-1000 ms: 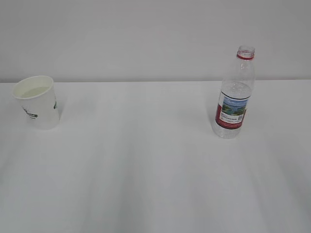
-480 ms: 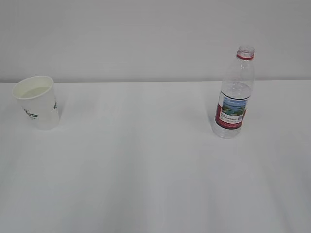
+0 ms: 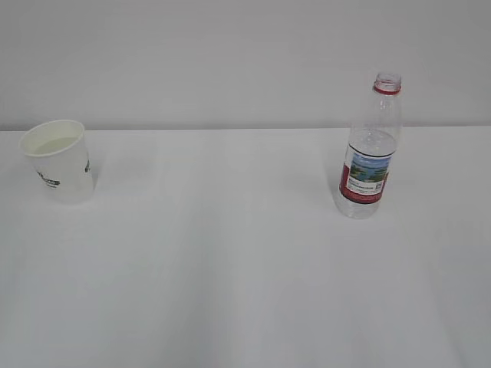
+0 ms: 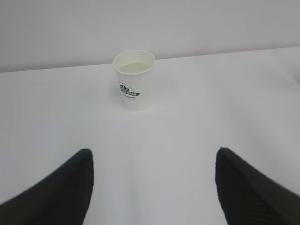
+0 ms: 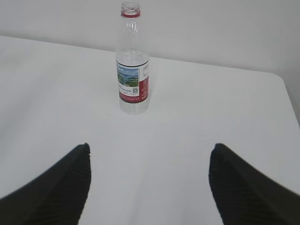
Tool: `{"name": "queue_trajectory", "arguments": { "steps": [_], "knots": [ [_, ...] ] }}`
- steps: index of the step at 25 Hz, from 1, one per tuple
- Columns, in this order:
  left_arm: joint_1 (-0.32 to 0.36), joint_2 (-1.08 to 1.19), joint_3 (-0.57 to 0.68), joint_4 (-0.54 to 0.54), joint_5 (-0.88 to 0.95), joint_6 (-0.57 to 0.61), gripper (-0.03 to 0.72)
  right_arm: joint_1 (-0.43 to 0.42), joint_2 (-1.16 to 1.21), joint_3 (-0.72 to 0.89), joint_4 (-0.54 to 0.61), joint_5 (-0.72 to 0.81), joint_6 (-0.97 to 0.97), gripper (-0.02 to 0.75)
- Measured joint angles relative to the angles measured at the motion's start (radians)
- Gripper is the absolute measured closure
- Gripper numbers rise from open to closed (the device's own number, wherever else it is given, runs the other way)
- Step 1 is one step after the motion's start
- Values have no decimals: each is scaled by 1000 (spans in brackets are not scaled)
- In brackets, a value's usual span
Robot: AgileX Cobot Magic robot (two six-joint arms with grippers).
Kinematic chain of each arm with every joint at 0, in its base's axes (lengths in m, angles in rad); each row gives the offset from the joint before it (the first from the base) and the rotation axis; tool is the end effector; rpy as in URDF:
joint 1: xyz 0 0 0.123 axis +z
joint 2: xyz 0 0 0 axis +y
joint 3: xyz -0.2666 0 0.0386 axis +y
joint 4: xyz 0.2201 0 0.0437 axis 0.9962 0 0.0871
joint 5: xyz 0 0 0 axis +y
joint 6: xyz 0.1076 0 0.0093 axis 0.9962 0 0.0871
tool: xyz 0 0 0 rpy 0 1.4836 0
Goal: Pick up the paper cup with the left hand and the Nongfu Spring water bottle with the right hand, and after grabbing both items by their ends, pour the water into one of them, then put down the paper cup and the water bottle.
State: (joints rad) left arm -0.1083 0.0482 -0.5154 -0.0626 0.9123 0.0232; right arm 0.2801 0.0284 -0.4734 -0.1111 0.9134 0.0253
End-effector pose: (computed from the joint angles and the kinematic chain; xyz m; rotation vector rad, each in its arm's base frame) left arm 0.0128 -0.0068 0.2748 0.1230 1.9256 -0.1303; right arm 0.0165 -0.0051 0.2635 -0.2556 1.9313 0.0715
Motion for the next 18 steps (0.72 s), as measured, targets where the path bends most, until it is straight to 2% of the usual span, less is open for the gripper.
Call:
{"name": "queue_trajectory", "arguments": {
  "steps": [9, 18],
  "knots": [
    [0, -6, -25, -34, 177, 44, 101, 0, -5, -40, 0, 130, 0, 148],
    [0, -44, -25, -36, 191, 55, 101, 0, -43, -26, 0, 226, 0, 148]
  ]
}}
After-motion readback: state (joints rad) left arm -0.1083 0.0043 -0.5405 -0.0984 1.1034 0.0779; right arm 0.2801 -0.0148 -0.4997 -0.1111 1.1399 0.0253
